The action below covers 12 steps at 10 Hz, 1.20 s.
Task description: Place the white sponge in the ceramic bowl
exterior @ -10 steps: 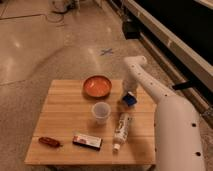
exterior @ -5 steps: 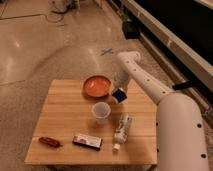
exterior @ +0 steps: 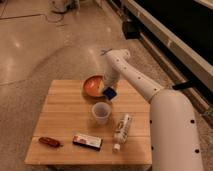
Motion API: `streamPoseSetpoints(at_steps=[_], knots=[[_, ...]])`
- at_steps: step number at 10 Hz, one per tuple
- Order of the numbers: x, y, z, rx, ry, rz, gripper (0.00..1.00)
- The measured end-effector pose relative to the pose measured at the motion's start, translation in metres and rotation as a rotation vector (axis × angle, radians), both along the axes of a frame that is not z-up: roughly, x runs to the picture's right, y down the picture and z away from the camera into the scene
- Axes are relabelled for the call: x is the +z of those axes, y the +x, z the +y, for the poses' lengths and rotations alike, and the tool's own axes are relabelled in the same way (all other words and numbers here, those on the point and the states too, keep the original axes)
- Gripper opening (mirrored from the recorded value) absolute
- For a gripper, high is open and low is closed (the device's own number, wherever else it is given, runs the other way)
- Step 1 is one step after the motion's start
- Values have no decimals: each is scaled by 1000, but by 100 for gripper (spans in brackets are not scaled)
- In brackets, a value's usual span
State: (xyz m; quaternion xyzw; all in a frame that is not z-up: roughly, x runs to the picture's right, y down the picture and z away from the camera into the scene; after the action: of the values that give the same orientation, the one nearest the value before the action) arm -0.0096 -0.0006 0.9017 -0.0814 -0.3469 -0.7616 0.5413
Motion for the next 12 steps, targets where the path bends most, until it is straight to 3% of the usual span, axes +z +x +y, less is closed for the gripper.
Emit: streamPoseSetpoints(at_steps=[4,9,12], knots=[[19,-36,-30,-4,56,-26,0],[46,-30,-70,65,138,20,32],[46,-30,-70,65,137,21,32]])
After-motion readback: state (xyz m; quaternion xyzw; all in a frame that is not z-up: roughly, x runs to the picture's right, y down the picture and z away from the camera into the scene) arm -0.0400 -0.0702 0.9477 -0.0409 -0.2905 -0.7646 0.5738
